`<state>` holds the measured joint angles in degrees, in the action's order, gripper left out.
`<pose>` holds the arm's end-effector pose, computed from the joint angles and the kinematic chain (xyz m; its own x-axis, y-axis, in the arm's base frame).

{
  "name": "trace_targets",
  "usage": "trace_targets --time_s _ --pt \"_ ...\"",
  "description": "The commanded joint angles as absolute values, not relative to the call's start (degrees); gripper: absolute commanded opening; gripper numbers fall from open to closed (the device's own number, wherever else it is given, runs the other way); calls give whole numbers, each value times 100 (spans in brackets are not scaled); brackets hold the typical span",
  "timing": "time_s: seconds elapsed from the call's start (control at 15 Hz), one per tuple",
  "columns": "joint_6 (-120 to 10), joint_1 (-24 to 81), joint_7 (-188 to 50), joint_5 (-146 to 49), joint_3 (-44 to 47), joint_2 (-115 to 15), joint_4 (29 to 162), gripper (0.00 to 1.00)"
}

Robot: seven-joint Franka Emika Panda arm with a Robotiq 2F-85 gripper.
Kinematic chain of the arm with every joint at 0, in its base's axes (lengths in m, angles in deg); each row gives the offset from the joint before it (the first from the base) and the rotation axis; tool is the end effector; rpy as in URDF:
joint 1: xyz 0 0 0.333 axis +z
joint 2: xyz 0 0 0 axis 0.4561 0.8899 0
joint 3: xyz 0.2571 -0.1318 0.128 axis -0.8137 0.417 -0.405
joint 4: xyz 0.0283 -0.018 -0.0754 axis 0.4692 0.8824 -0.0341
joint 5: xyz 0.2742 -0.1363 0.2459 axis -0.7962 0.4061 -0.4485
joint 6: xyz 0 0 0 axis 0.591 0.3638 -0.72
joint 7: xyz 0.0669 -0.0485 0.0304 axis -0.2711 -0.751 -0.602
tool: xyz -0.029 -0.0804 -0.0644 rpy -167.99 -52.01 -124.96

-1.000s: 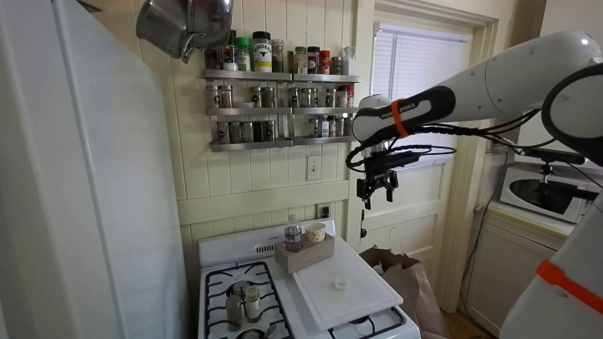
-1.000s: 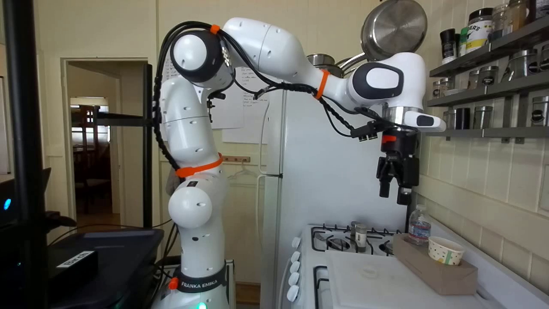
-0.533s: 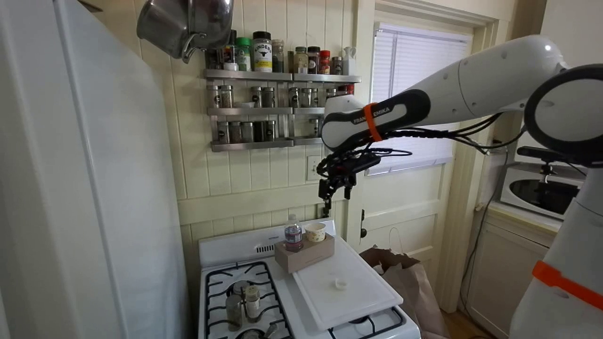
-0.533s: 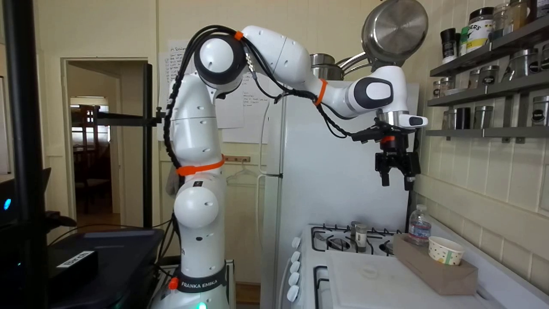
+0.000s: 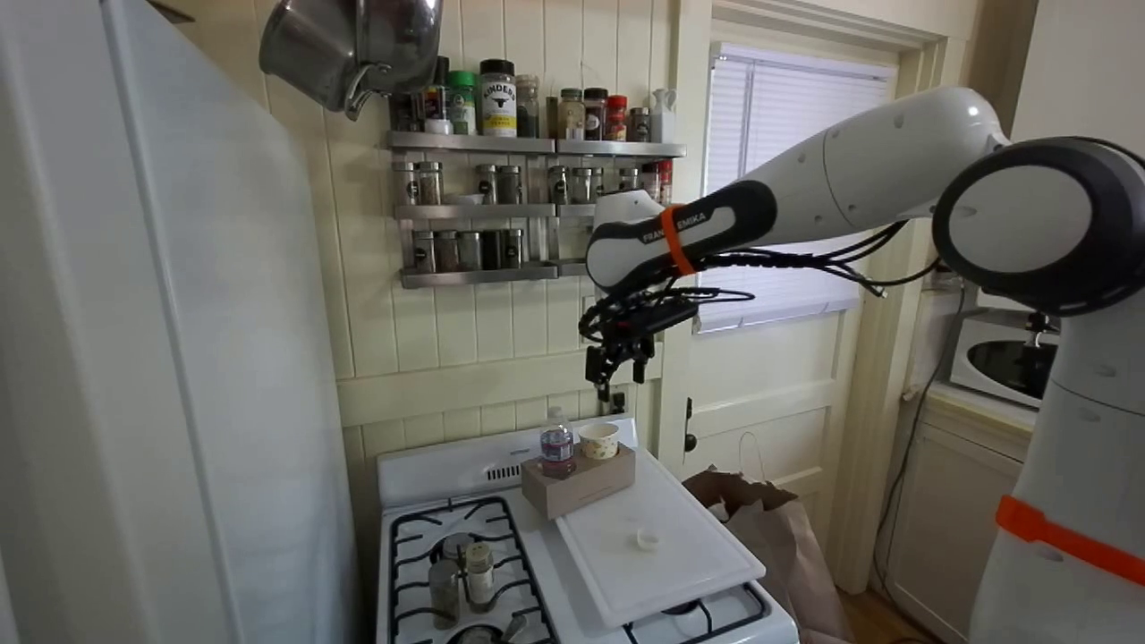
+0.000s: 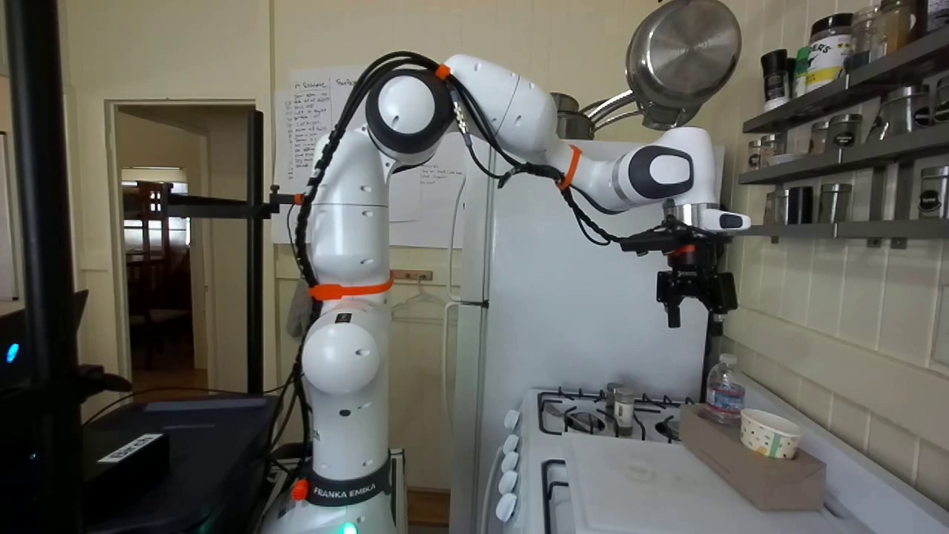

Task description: Place the water bottle on the top left stove plate and move the spice bottle onto the chopping board

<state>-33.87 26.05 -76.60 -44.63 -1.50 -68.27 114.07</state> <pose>0.5558 -0.0243 0.5042 0.9954 0.0691 0.0663 0.0612 -0.9914 0.1158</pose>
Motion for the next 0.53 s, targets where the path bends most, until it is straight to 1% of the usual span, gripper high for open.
trace_targets --time_s 0.0,0.47 --pt "-3636 2534 -7580 -4890 -48 -6542 11264 100" --pt "-4356 2598 -7839 -5123 -128 -5865 10776 100"
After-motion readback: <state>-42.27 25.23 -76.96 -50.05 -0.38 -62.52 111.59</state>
